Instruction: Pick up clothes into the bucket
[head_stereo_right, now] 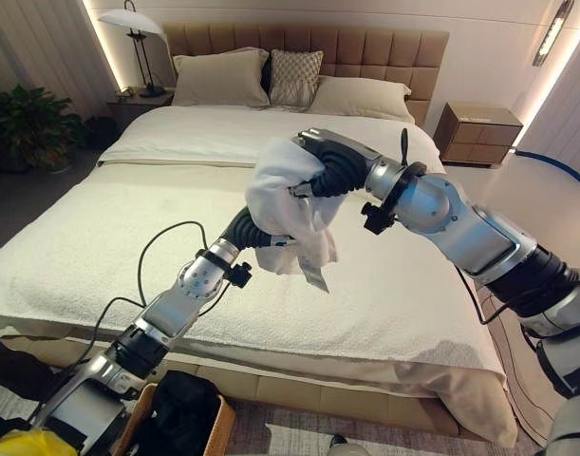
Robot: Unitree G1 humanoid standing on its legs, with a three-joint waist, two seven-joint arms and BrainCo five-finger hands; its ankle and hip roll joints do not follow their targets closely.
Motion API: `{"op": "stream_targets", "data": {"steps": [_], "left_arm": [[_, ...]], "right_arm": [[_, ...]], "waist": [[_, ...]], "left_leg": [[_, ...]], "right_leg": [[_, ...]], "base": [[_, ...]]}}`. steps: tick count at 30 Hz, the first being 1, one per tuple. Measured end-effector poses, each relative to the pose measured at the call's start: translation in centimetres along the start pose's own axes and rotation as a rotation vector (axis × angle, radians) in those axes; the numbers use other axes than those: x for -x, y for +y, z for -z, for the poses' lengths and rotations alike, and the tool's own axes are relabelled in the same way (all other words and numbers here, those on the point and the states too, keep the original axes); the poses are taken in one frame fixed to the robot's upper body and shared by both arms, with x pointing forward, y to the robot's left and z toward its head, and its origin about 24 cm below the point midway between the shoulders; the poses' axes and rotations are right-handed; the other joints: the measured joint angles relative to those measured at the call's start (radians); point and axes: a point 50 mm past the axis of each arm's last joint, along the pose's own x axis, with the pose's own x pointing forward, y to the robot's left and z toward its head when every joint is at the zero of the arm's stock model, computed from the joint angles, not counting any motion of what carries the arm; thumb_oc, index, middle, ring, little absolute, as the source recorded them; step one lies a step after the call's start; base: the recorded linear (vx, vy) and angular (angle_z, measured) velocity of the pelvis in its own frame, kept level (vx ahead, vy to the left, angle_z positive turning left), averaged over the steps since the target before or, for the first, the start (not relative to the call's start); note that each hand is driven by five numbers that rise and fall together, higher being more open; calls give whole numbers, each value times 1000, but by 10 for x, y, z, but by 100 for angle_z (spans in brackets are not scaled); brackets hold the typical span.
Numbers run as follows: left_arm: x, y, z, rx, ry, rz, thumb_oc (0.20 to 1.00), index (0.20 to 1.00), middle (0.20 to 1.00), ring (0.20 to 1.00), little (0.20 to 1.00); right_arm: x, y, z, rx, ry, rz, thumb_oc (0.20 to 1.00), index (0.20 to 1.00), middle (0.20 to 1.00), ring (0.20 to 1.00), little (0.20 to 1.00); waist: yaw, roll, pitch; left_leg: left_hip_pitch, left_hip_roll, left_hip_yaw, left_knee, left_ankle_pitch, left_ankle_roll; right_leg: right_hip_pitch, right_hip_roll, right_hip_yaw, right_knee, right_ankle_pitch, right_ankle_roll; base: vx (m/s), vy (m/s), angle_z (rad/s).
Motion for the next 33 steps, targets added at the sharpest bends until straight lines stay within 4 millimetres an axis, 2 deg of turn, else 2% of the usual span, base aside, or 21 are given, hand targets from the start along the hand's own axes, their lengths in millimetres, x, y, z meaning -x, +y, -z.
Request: {"op": "stream_targets", "data": {"steps": [2,3,4,5,7,18,28,30,32,33], "left_arm": [[0,-2,0,62,4,1,200,200,200,200,200],[0,-3,0,86,5,1,200,200,200,200,200],[0,-4,0,125,8,-1,200,200,200,200,200],[0,-4,1,142,10,-2,200,200,200,200,200],[2,-5,3,174,20,-5,200,200,200,200,200],[19,-17,27,255,129,-15,200,200,200,200,200],[22,-18,30,259,140,-18,200,200,200,200,200],[26,-17,34,265,154,-27,200,200,200,200,200],[38,-12,44,282,193,-66,200,200,200,200,200],[49,-10,52,301,227,-99,200,200,200,200,200]], "right_arm": [[0,1,0,-4,-1,0,200,200,200,200,200],[0,1,0,-4,-2,0,244,244,244,244,244],[0,1,0,-4,-2,1,467,467,467,467,467],[0,1,0,-5,-2,2,558,558,558,558,558],[0,1,0,-4,-3,3,1000,1000,1000,1000,1000],[3,-2,0,-22,-18,54,1000,1000,1000,1000,1000],[4,-3,0,-30,-19,70,1000,1000,1000,1000,1000],[15,-6,10,-55,17,127,1000,1000,1000,1000,1000],[34,-5,29,-87,105,206,1000,1000,1000,1000,1000],[53,1,48,-139,188,289,1000,1000,1000,1000,1000]], "waist": [[-2,0,0],[-2,0,0],[-2,0,0],[-3,0,0],[-4,0,0],[-3,0,0],[-2,0,-1],[-1,-2,-2],[4,-3,-2],[7,-5,-4]], "left_leg": [[2,0,0,0,0,0],[2,0,0,0,0,0],[4,0,0,0,0,0],[4,0,0,0,0,0],[4,0,0,0,0,0],[7,1,-1,-1,0,0],[14,1,-1,-8,0,0],[15,1,-1,-9,0,0],[14,0,-2,-11,0,0],[15,1,-2,-14,0,0]], "right_leg": [[5,0,-1,-5,1,1],[7,0,-1,-9,3,0],[10,1,-1,-13,4,0],[11,1,-1,-14,5,-1],[11,1,-1,-15,6,-1],[20,2,-2,-26,10,0],[28,2,-4,-35,11,1],[28,2,-4,-35,11,1],[27,1,-6,-35,11,1],[26,1,-8,-35,10,2]], "base": [[0,0,0],[0,0,0],[0,0,0],[0,0,0],[0,0,0],[0,0,0],[0,0,0],[0,0,0],[0,0,0],[0,0,0]]}}
